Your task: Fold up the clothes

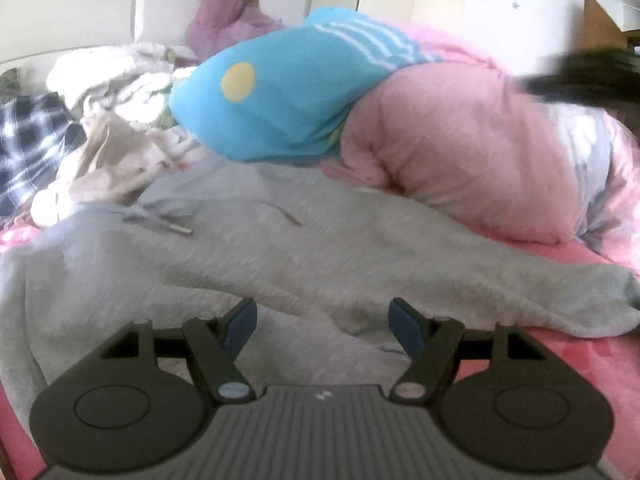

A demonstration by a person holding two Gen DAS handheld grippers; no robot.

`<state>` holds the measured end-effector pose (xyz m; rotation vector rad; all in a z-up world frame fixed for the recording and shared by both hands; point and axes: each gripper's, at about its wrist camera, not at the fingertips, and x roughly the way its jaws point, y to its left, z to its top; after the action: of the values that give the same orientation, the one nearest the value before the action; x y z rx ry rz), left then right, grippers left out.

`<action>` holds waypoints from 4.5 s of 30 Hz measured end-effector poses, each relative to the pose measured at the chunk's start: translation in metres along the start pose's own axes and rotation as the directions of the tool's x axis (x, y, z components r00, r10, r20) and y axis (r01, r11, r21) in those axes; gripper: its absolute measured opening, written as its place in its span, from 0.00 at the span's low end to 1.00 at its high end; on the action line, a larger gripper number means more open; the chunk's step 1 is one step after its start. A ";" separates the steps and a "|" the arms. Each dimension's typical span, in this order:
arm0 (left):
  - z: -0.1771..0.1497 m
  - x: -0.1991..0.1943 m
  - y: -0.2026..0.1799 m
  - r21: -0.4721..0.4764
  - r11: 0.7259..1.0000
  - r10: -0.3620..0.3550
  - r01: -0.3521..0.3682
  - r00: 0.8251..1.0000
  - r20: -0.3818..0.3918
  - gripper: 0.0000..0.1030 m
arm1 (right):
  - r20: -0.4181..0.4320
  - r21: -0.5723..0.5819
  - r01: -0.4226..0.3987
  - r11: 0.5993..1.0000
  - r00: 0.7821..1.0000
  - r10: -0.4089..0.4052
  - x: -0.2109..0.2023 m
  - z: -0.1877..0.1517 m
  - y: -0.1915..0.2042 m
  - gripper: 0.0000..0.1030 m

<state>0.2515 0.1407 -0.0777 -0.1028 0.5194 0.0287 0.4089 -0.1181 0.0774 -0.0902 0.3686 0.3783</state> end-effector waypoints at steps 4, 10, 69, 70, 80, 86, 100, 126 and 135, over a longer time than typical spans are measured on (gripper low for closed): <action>0.002 -0.012 -0.007 0.029 1.000 -0.007 0.005 0.998 0.056 0.71 | 0.070 0.142 0.144 0.979 0.985 -0.155 -0.133 -0.014 -0.083 0.32; 0.025 -0.031 -0.030 0.134 0.991 -0.019 -0.003 0.987 0.161 0.71 | 0.127 0.206 0.261 0.943 0.949 -0.290 -0.246 -0.042 -0.131 0.37; -0.010 0.058 -0.053 0.157 0.986 -0.038 0.060 0.990 -0.139 0.72 | -0.322 -0.217 -0.150 0.964 0.944 0.074 -0.246 -0.181 -0.003 0.65; -0.010 0.058 -0.053 0.156 0.986 -0.038 0.060 0.990 -0.139 0.72 | -0.267 -0.146 -0.132 0.980 0.960 0.089 -0.246 -0.173 -0.014 0.73; -0.010 0.059 -0.053 0.151 0.986 -0.044 0.066 0.989 -0.140 0.72 | -0.250 0.645 0.020 0.764 0.950 0.187 -0.135 -0.196 -0.102 0.60; -0.010 0.060 -0.053 0.153 0.986 -0.044 0.066 0.989 -0.141 0.73 | -0.266 0.761 0.043 0.648 0.931 0.250 -0.113 -0.224 -0.102 0.50; -0.010 0.061 -0.054 0.152 0.986 -0.045 0.067 0.989 -0.141 0.73 | -0.257 -0.240 -0.034 0.970 0.966 -0.030 -0.093 -0.179 0.048 0.07; -0.008 0.060 -0.054 0.148 0.987 -0.047 0.069 0.988 -0.144 0.73 | -0.388 0.442 0.003 0.897 0.902 0.189 -0.093 -0.210 -0.056 0.35; -0.009 0.059 -0.053 0.149 0.986 -0.047 0.069 0.989 -0.142 0.73 | -0.340 0.249 0.021 0.968 0.938 0.067 -0.125 -0.191 -0.040 0.03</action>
<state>0.3014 0.0870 -0.1102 0.0314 0.6553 -0.0759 0.2521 -0.2271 -0.0535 0.0967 0.7647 0.3359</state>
